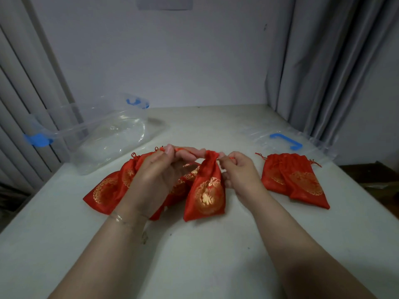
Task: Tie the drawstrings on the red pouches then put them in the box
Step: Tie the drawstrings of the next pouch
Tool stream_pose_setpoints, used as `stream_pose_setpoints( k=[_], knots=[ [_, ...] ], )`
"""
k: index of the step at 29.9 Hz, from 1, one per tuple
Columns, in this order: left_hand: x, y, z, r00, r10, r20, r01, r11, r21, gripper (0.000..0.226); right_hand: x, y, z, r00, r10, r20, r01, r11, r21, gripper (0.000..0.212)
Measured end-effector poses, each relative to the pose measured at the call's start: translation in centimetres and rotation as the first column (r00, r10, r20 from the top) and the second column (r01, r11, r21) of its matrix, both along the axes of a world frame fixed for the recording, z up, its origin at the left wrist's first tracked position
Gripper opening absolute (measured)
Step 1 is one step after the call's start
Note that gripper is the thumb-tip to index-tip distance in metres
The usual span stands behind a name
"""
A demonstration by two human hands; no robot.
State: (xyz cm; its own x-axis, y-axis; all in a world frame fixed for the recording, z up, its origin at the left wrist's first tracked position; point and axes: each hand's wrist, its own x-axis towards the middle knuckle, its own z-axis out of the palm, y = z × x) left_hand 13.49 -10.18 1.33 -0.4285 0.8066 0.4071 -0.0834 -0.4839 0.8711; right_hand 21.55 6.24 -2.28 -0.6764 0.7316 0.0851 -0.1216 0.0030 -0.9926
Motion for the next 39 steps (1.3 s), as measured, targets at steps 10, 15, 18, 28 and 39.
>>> stream_pose_setpoints(
  k=[10, 15, 18, 28, 39],
  knots=[
    [-0.6, 0.5, -1.6, 0.649, 0.191, -0.736, -0.609, 0.71, -0.353, 0.02, 0.4, -0.9, -0.2, 0.982, 0.018, 0.187, -0.076, 0.948, 0.308, 0.035],
    [-0.9, 0.6, -1.8, 0.618, 0.24, -0.748, -0.66, 0.676, -0.329, 0.02, 1.0, -2.3, 0.6, 0.971, 0.171, 0.168, -0.234, 0.834, 0.501, 0.026],
    [-0.7, 0.6, -1.8, 0.513, 0.281, -0.811, -0.725, 0.648, -0.235, 0.019, 1.1, -3.4, 0.5, 0.946, 0.254, 0.199, -0.322, 0.697, 0.641, 0.018],
    [-0.4, 0.8, -1.7, 0.482, 0.324, -0.814, -0.656, 0.749, -0.09, 0.008, 0.5, -1.8, -0.1, 0.959, 0.21, 0.192, -0.279, 0.832, 0.48, 0.025],
    [-0.6, 0.7, -0.9, 0.804, 0.45, -0.389, -0.571, 0.767, -0.294, 0.009, 1.3, -1.2, 1.6, 0.971, -0.065, 0.228, -0.072, 0.836, 0.545, 0.03]
  ],
)
